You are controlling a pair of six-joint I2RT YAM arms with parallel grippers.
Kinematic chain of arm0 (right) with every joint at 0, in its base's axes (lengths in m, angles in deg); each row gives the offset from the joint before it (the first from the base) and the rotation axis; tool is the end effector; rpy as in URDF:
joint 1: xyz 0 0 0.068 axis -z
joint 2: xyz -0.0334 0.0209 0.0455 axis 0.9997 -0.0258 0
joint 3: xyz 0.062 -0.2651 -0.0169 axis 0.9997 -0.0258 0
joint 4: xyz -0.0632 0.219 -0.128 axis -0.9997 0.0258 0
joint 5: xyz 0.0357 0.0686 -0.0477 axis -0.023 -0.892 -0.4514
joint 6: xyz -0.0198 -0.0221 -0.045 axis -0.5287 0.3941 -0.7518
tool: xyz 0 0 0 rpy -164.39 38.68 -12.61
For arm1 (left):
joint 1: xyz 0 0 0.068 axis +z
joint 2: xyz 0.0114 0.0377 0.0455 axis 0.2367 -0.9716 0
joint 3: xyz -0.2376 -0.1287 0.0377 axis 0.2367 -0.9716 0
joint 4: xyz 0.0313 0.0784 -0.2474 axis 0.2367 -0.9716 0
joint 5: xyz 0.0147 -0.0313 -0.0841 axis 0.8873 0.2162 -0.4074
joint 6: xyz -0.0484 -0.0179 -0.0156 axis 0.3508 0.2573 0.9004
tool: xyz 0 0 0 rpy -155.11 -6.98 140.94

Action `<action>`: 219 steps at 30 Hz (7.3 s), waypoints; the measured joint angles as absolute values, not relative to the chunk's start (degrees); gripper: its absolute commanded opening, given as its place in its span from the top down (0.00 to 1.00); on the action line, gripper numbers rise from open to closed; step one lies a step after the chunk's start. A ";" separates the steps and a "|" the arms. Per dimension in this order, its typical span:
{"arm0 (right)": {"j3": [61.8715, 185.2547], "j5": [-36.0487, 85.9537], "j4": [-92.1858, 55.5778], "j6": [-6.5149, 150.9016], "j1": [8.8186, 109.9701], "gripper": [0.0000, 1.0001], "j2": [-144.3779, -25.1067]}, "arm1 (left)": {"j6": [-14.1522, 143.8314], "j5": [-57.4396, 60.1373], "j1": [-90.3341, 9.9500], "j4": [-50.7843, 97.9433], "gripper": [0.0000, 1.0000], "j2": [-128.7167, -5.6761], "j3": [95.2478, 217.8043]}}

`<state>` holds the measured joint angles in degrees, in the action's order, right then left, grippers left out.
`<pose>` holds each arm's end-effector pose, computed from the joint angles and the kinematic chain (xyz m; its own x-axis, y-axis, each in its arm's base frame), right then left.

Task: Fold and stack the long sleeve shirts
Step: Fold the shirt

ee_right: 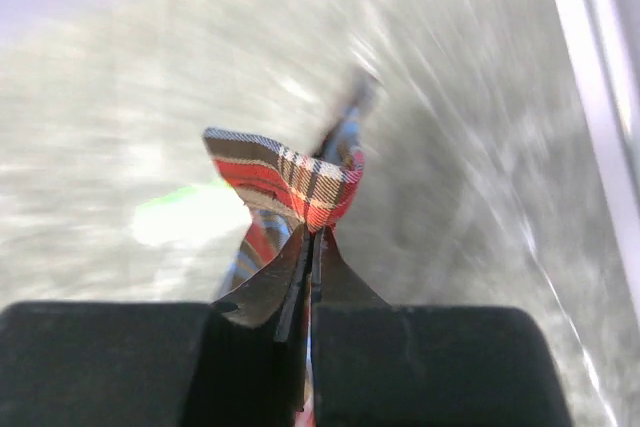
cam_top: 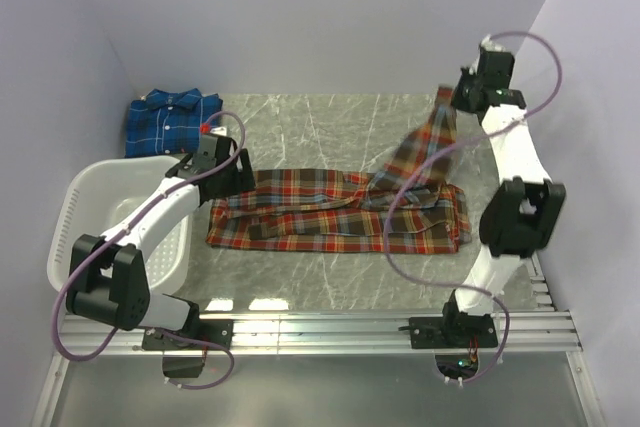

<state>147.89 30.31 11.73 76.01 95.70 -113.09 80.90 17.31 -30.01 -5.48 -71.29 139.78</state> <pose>0.4397 -0.0539 0.3108 -0.6107 0.2627 -0.7471 0.2108 0.9633 0.1664 0.2785 -0.0766 0.2430 -0.7527 -0.2587 -0.6054 -0.1711 0.9648 -0.1995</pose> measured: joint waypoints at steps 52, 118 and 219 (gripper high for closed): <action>104.29 0.10 13.35 62.72 63.90 1.00 -57.24 | 48.55 -20.72 -62.27 -16.04 0.55 -83.03 172.82; 89.27 33.83 10.05 93.83 72.38 0.39 -74.77 | 48.37 -32.87 -80.13 -23.74 1.00 -74.11 172.80; 91.13 35.64 6.42 91.86 76.12 0.40 -71.19 | 94.91 23.02 -35.82 -13.31 0.23 -90.35 158.62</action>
